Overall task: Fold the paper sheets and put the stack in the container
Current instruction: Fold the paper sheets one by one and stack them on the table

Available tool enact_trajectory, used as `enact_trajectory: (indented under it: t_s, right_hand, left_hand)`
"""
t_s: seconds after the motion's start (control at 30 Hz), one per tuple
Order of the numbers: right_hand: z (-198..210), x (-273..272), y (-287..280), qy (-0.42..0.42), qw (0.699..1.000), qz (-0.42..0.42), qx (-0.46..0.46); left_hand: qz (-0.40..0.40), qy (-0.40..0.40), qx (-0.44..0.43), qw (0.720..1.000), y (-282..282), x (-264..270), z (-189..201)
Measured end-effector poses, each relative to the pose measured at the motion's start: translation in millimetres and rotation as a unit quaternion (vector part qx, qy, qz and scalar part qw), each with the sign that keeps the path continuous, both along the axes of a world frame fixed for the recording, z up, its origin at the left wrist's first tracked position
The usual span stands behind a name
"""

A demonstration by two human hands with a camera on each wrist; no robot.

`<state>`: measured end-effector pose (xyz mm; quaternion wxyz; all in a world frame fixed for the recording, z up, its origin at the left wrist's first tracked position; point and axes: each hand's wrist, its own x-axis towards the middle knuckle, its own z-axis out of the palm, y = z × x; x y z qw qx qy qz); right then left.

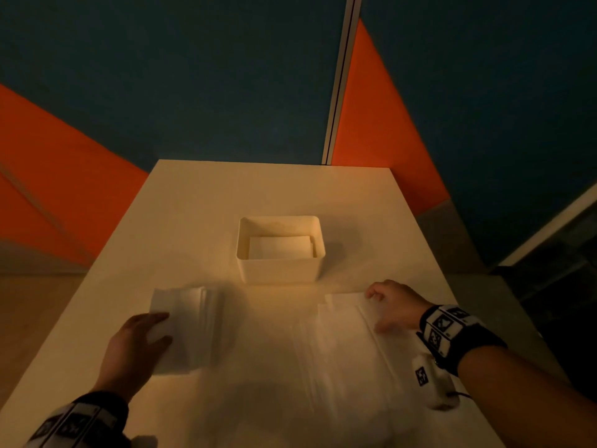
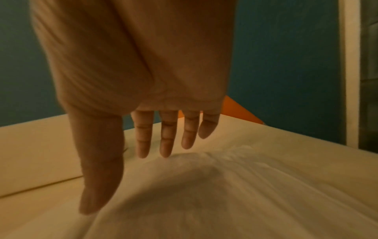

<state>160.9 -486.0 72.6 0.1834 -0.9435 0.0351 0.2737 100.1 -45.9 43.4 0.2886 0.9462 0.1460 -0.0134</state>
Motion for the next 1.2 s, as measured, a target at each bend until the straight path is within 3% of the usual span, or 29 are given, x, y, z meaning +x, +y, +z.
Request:
enact_trajectory:
  t_s: [0.1, 0.27, 0.73, 0.87, 0.97, 1.1, 1.17, 1.2]
  right_hand:
    - [0, 1, 11, -0.001, 0.994, 0.076, -0.073]
    - [-3, 5, 25, 0.000, 0.985, 0.119, -0.125]
    - [20, 10, 22, -0.032, 0.989, 0.118, -0.086]
    - [37, 9, 13, -0.057, 0.993, 0.101, 0.035]
    - [53, 5, 15, -0.072, 0.986, 0.040, 0.147]
    - [75, -7, 37, -0.117, 0.937, -0.048, 0.326]
    - [80, -12, 51, -0.141, 0.899, -0.091, 0.405]
    - [81, -14, 58, -0.145, 0.880, -0.110, 0.438]
  left_hand:
    - [0.000, 0.028, 0.042, 0.999, 0, 4, -5]
    - [0.019, 0.039, -0.027, 0.999, -12, 12, 0]
    - [0.004, 0.085, -0.035, 0.996, -15, 16, 3]
    - [0.000, 0.098, -0.036, 0.995, -16, 18, 2]
    - [0.005, 0.089, -0.008, 0.996, -20, 18, 6]
    - [-0.072, -0.024, 0.039, 0.996, -50, 18, 22]
    - [-0.113, 0.014, -0.111, 0.987, -74, 19, 38]
    - [-0.124, 0.071, -0.209, 0.968, -88, 18, 48]
